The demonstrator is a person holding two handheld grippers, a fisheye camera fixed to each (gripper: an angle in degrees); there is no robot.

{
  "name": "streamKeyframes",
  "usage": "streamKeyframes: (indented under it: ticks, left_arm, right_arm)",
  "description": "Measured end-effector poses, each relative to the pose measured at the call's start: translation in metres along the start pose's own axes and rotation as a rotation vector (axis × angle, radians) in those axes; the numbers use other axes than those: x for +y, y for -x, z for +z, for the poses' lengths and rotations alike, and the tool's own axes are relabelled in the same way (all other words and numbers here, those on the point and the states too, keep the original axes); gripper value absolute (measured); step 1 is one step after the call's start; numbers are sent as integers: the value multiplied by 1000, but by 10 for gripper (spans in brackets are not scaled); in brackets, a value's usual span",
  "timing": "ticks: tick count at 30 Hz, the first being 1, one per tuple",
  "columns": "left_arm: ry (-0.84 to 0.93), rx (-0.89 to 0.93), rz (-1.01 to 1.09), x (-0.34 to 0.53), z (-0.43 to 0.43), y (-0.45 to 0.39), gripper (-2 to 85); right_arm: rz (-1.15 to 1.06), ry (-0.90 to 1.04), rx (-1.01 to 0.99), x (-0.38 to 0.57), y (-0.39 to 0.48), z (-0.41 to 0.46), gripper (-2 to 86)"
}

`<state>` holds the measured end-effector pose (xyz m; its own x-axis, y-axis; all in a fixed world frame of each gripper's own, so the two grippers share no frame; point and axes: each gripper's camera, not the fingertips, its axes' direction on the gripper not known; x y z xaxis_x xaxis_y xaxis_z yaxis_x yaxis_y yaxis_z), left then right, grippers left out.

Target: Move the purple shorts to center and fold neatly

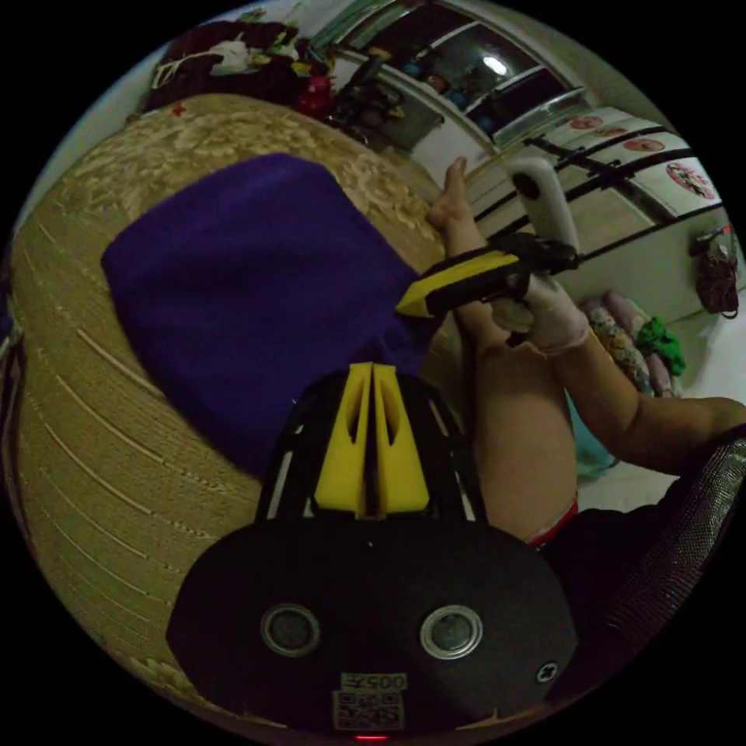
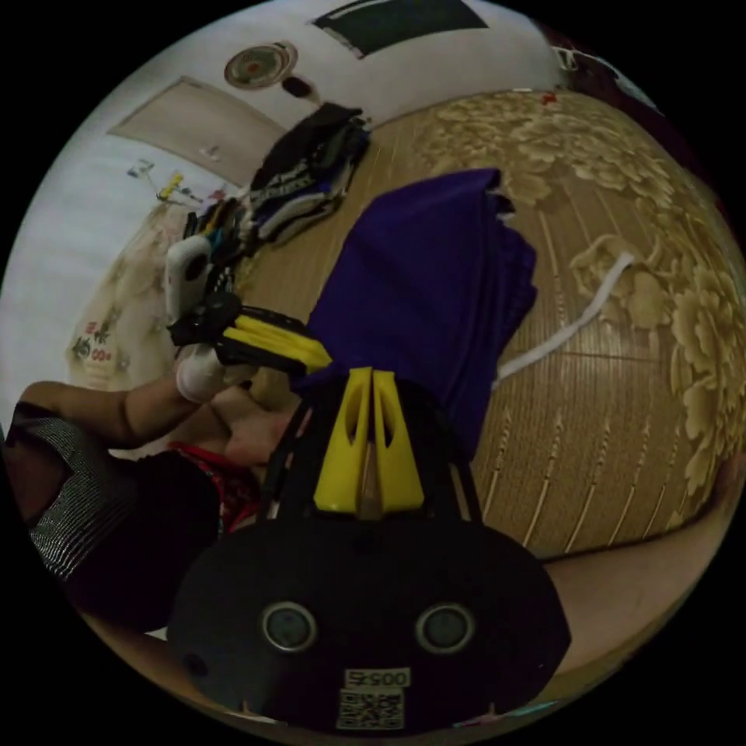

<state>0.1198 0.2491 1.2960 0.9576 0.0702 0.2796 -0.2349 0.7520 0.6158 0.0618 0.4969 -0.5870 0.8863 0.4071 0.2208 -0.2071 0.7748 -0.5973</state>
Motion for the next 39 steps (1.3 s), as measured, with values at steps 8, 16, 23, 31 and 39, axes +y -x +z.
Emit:
streamKeyframes:
  ticks: [8,16,23,31,39]
  left_arm:
    - [112,-57,123,-1,-21,6,-5]
    - [-149,-241,-197,47,-130,73,53]
    - [-133,17,-347,46,-155,142,174]
    - [-186,206,-350,48,-190,172,149]
    - [-216,318,-399,66,-243,190,80]
  right_arm:
    - [35,257,120,-3,-11,32,-9]
    - [165,-192,-69,1,-44,-45,31]
    - [307,-163,-148,-23,-99,-14,124]
    - [327,-126,-210,-45,-115,30,102]
    - [384,-211,-296,-52,-120,59,61]
